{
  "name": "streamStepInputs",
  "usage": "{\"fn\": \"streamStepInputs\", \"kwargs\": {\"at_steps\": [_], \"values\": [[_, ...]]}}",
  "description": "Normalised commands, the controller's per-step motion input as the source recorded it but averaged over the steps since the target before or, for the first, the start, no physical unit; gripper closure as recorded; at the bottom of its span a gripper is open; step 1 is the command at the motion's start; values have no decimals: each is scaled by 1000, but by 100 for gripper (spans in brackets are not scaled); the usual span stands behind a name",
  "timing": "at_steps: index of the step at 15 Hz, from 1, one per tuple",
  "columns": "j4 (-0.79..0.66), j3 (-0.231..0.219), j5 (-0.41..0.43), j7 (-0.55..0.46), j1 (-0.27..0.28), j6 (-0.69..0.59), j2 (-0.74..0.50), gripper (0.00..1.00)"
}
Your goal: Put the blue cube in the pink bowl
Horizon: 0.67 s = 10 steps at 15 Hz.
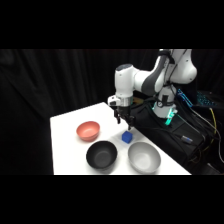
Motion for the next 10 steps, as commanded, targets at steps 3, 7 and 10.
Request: {"fn": "streamStepInputs", "kwargs": {"at_steps": [3,7,10], "values": [[-120,43,-163,153,61,360,104,0],[-66,-28,-316,316,69,367,158,0],[-24,-134,-370,380,121,314,173,0]]}}
